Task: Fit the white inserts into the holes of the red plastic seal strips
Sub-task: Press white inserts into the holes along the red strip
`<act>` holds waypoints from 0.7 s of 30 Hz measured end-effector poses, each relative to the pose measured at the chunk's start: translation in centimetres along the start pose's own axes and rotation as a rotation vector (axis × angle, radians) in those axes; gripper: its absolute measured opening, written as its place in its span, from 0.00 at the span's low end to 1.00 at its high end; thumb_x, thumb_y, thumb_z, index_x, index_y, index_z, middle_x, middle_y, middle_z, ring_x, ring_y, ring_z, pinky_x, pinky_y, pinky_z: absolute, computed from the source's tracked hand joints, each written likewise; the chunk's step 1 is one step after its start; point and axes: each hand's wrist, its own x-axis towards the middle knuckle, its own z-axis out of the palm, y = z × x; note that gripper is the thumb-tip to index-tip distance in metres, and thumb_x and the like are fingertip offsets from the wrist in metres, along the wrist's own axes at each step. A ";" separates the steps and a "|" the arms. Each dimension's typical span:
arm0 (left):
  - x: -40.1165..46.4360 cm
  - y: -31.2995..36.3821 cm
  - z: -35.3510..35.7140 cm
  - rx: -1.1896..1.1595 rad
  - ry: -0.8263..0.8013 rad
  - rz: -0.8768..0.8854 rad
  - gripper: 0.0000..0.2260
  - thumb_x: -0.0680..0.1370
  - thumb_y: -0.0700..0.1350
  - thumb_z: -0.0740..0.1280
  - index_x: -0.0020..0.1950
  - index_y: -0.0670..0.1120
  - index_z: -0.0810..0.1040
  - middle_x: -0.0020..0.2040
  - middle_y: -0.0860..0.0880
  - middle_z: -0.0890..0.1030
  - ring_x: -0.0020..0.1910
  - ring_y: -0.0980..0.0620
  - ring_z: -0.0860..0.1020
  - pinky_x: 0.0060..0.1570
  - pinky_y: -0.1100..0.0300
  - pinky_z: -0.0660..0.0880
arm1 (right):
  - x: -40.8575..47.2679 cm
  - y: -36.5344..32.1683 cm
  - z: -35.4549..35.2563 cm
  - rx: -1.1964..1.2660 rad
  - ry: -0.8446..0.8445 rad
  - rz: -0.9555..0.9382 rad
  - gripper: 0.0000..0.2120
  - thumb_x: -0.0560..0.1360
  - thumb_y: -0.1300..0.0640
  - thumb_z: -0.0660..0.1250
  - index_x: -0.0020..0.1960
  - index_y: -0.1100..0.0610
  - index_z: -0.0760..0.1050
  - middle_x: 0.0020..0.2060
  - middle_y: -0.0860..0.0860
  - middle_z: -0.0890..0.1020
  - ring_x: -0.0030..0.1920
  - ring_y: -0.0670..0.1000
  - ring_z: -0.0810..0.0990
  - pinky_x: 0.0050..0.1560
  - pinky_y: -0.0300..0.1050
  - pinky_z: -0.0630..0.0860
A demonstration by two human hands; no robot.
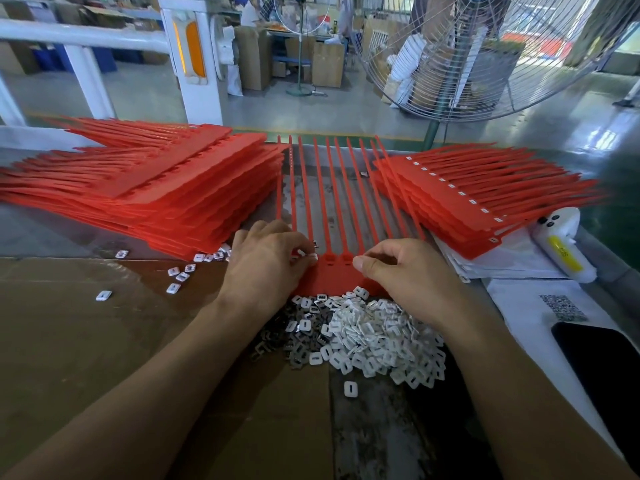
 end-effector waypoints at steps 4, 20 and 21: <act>-0.1 0.0 -0.1 0.011 -0.002 0.000 0.09 0.79 0.56 0.69 0.57 0.59 0.83 0.59 0.57 0.79 0.63 0.54 0.71 0.63 0.54 0.62 | 0.1 0.1 0.1 -0.010 0.010 0.001 0.10 0.78 0.41 0.70 0.48 0.46 0.83 0.42 0.45 0.86 0.43 0.45 0.84 0.49 0.47 0.80; -0.9 0.3 -1.2 0.172 -0.121 0.148 0.20 0.81 0.42 0.61 0.70 0.60 0.76 0.67 0.57 0.76 0.69 0.53 0.69 0.67 0.53 0.62 | 0.1 0.5 -0.1 -0.037 -0.005 -0.029 0.09 0.78 0.40 0.70 0.47 0.45 0.83 0.39 0.40 0.85 0.41 0.37 0.81 0.43 0.42 0.78; -0.9 0.4 -1.2 0.191 -0.125 0.161 0.21 0.81 0.42 0.61 0.70 0.61 0.75 0.67 0.57 0.75 0.69 0.53 0.69 0.67 0.53 0.62 | 0.1 0.5 -0.1 -0.038 -0.008 -0.029 0.09 0.78 0.40 0.70 0.47 0.45 0.83 0.39 0.40 0.85 0.41 0.36 0.81 0.43 0.42 0.77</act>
